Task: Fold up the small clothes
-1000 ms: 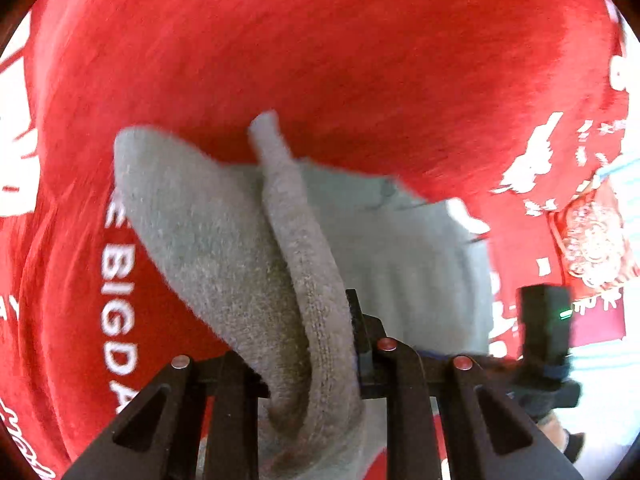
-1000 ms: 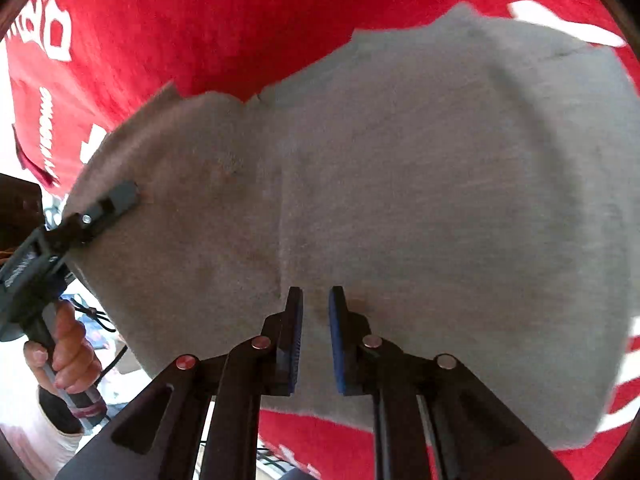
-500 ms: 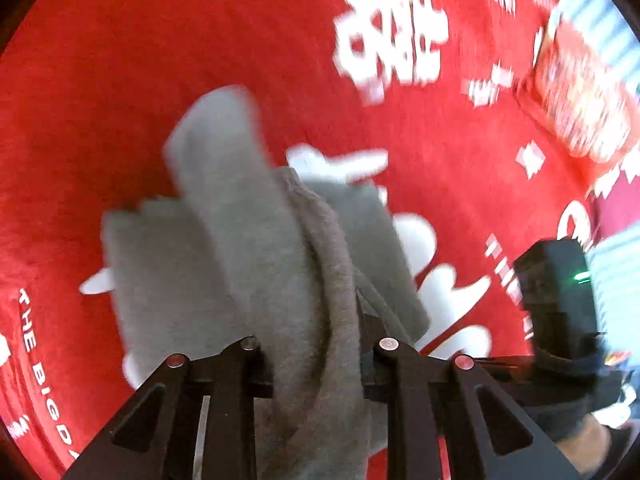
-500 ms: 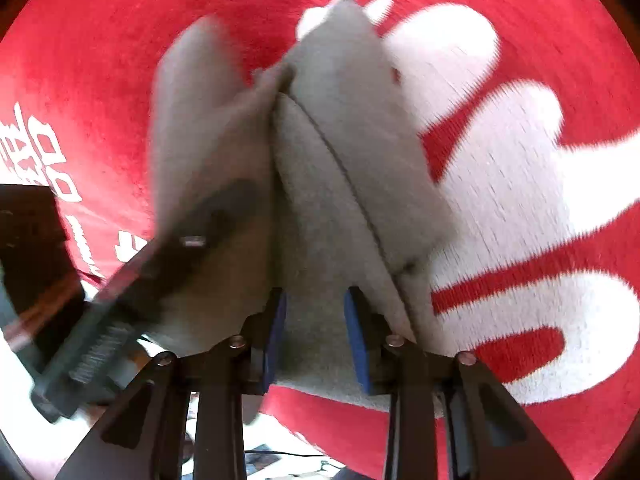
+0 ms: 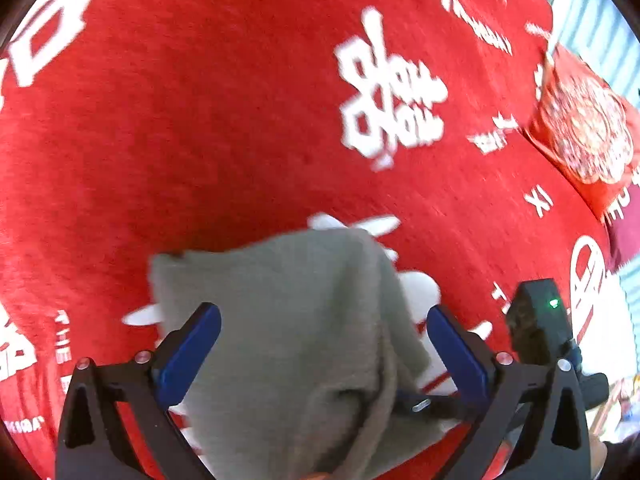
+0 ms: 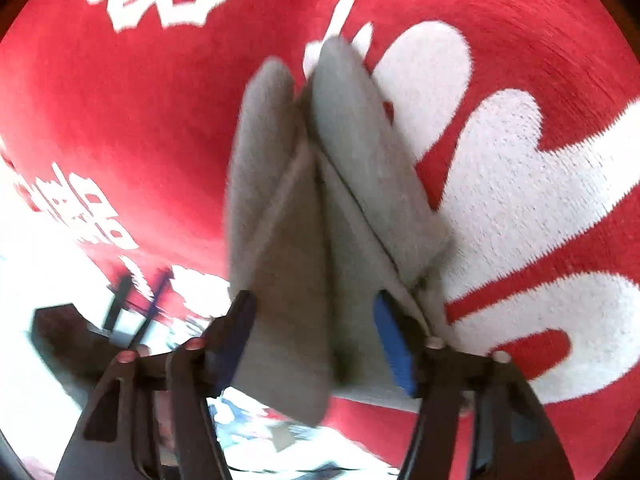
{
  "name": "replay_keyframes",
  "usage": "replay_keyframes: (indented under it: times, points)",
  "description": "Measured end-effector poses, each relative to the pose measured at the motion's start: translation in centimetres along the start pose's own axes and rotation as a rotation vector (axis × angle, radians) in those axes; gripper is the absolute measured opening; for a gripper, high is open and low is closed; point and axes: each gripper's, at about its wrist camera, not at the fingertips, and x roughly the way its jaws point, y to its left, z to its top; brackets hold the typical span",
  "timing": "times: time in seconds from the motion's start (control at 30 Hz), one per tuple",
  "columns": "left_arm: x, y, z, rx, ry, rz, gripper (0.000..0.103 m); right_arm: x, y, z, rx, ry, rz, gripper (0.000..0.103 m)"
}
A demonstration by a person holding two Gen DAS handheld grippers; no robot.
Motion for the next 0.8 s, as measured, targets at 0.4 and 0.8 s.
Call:
replay_keyframes:
  times: [0.4, 0.8]
  points:
    - [3.0, 13.7, -6.6, -0.353, 0.235, 0.197, 0.103, 2.3, 3.6, 4.6, -0.139, 0.104, -0.201, 0.026]
    - [4.1, 11.7, -8.8, -0.314, 0.229, 0.19, 0.103, -1.1, 3.0, 6.1, -0.264, 0.03, -0.373, 0.017]
